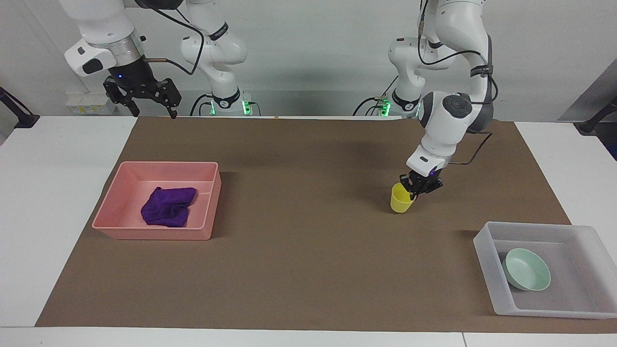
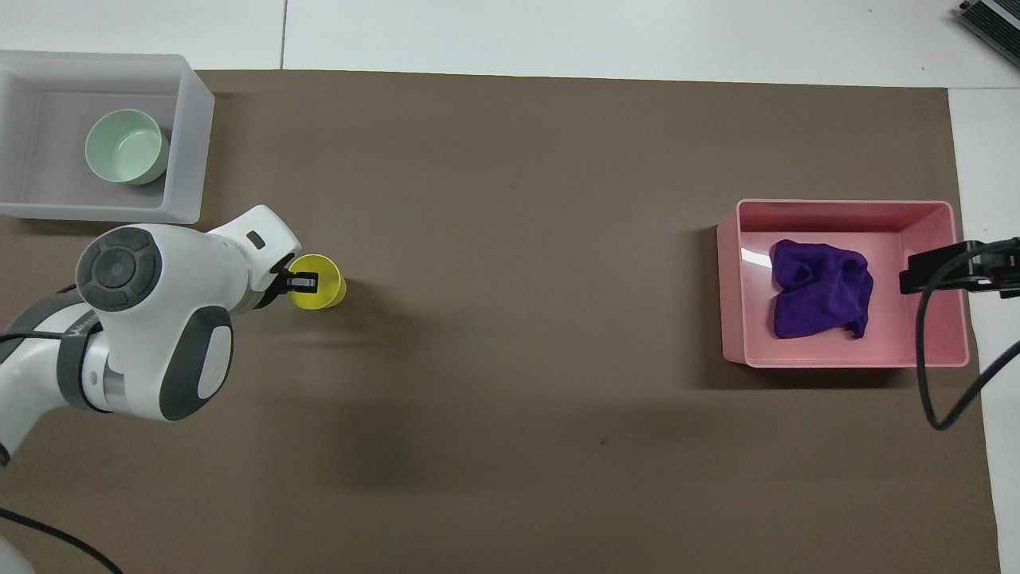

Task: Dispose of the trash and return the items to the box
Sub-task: 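Carry the yellow cup with the left gripper into the clear box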

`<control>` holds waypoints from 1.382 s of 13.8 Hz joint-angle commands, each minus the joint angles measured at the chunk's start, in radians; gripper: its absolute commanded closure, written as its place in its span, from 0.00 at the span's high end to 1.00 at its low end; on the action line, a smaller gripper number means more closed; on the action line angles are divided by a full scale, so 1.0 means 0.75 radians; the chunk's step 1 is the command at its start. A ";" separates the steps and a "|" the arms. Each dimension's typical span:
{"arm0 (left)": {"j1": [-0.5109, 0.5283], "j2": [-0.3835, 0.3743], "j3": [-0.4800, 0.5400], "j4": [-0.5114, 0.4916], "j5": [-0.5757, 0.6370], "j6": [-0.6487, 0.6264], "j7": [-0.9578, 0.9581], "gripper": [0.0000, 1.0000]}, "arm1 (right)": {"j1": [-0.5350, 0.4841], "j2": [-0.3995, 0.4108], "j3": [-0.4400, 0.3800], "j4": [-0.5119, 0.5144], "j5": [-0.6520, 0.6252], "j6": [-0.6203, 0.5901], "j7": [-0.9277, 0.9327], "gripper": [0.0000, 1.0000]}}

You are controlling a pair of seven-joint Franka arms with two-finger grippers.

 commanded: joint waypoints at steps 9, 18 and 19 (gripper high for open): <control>0.370 0.245 -0.001 0.706 0.017 -0.330 0.170 0.00 | -0.002 -0.013 0.008 -0.013 0.011 -0.009 0.016 1.00; 0.575 0.609 -0.007 1.082 0.007 -0.240 0.248 0.00 | 0.010 -0.023 0.014 -0.029 0.013 -0.005 0.047 1.00; 0.575 0.642 -0.007 1.084 0.007 -0.196 0.248 0.00 | 0.010 -0.023 0.014 -0.031 0.013 -0.005 0.047 1.00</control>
